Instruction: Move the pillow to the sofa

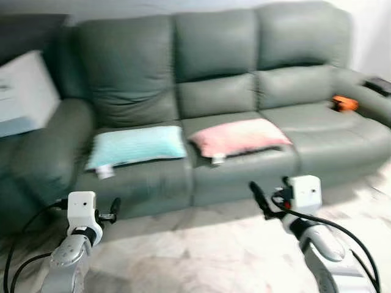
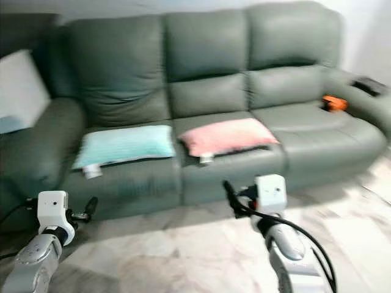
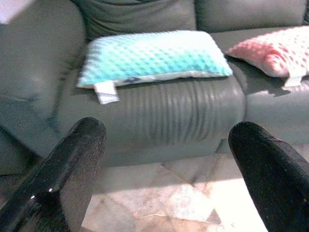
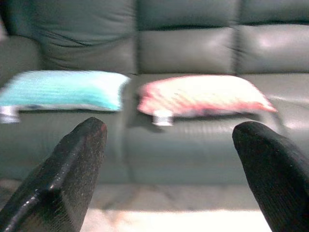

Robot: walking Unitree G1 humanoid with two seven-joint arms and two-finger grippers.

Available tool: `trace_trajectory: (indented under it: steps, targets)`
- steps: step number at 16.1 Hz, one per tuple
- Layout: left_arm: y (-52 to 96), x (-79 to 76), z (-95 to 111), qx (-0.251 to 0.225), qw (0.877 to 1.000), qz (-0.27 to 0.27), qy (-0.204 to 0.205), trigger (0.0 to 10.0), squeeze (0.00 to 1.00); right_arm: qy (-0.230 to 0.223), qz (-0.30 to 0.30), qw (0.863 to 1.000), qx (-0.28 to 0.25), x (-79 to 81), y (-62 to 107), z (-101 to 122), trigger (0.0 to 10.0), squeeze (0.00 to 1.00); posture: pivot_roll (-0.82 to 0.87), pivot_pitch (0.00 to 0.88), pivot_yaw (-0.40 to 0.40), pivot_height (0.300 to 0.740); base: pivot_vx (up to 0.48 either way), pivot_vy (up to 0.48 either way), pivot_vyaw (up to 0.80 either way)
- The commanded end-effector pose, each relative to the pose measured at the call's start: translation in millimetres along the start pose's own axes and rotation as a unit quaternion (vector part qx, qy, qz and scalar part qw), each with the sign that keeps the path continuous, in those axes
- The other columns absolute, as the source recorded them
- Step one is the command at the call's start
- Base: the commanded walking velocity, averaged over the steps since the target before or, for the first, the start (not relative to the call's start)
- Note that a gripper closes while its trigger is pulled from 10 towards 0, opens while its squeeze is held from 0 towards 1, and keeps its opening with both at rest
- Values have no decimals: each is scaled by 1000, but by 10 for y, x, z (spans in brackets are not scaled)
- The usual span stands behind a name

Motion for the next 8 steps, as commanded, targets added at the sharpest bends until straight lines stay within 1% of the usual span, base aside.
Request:
trace_trajectory:
  steps: [1,2,4,5,6,7,8]
  targets:
    - [-39,156,53,-5,1000,26,-11,10000,0,-1,3,1000,0,40,-27,-16,10000,0,-160,0,29,740,0,0,-756]
    - [-68,216,27,0,999,36,-11,10000,0,2,3,1000,6,48,-35,-63,10000,0,-160,0,29,740,0,0,-756]
    - [-89,264,9,2,999,46,-13,10000,0,2,4,1000,12,53,-45,-107,10000,0,-161,0,27,740,0,0,-756]
    - [-104,334,-23,8,998,61,-23,10000,0,4,3,1000,21,53,-58,-167,10000,0,-162,0,27,740,0,0,-756]
    - [-116,399,-62,16,997,71,-17,10000,0,5,1,1000,28,51,-70,-221,10000,0,-163,0,28,740,0,0,-756]
    - [-122,500,-183,42,995,92,10,10000,0,2,-7,999,52,32,-103,-388,10000,0,-166,0,28,740,0,0,-756]
    - [-121,513,-255,57,993,97,19,10000,0,1,-14,997,72,17,-120,-517,10000,0,-163,0,24,740,0,0,-756]
Point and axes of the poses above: a point about 5 cm out from each wrist's last joint towards the gripper, its own y axis pointing back from the gripper into the wrist, its own z axis along the axis of the wrist's last joint, x = y × z, the point moved 3 cm from there along -y, pointing out of the wrist towards the gripper, and after that the axes turned 15 degrees about y, right-handed, at the moved point
